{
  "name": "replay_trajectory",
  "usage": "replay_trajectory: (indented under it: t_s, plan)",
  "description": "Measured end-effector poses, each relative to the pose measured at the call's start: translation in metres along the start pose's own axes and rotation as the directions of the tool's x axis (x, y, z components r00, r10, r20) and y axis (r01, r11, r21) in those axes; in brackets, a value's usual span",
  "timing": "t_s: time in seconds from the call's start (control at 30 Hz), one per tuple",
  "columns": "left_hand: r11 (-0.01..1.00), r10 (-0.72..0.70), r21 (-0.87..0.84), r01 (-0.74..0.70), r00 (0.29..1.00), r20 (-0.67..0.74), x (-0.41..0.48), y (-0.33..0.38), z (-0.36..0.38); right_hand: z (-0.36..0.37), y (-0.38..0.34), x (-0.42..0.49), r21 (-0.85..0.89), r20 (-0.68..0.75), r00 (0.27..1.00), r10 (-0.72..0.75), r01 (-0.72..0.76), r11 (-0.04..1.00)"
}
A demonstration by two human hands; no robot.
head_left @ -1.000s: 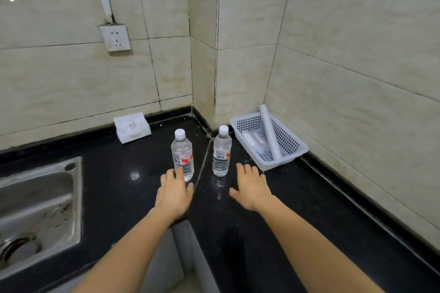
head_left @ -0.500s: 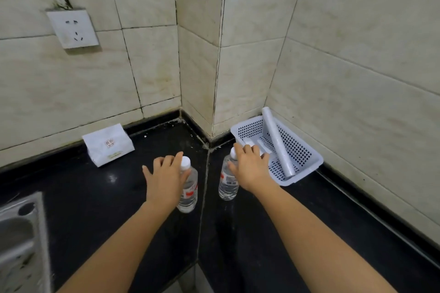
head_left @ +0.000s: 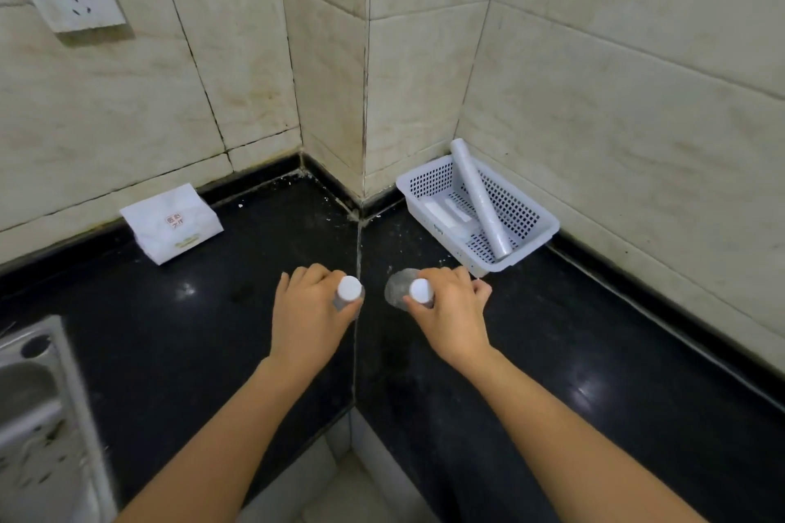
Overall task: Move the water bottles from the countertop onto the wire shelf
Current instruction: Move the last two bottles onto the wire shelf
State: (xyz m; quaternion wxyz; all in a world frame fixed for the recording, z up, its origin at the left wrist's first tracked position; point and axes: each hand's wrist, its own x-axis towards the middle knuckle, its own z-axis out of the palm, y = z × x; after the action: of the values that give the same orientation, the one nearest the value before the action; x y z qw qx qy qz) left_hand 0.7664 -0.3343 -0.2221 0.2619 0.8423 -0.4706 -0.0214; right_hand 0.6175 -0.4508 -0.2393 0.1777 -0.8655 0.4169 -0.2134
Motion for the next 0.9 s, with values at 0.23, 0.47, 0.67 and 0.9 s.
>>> replay_trajectory:
  t_s: [0.23, 0.47, 0.67, 0.9]
  plan:
    - [0.984, 0.067, -0.164, -0.062, 0.998, 0.021, -0.045, 0.041, 0.008, -0.055, 0.034, -0.062, 0.101, 0.013, 0.997, 0.081, -0.082, 0.991]
    - [0.908, 0.265, -0.361, -0.213, 0.959, 0.1, -0.139, 0.132, 0.031, -0.139, 0.097, -0.205, 0.05, -0.003, 0.98, 0.199, -0.199, 0.979]
    - [0.816, 0.432, -0.483, -0.319, 0.891, 0.142, -0.247, 0.241, 0.047, -0.226, 0.149, -0.355, 0.006, -0.125, 0.944, 0.304, -0.306, 0.952]
    - [0.671, 0.602, -0.608, -0.424, 0.79, 0.113, -0.378, 0.38, 0.047, -0.342, 0.186, -0.522, -0.039, -0.308, 0.865, 0.395, -0.427, 0.904]
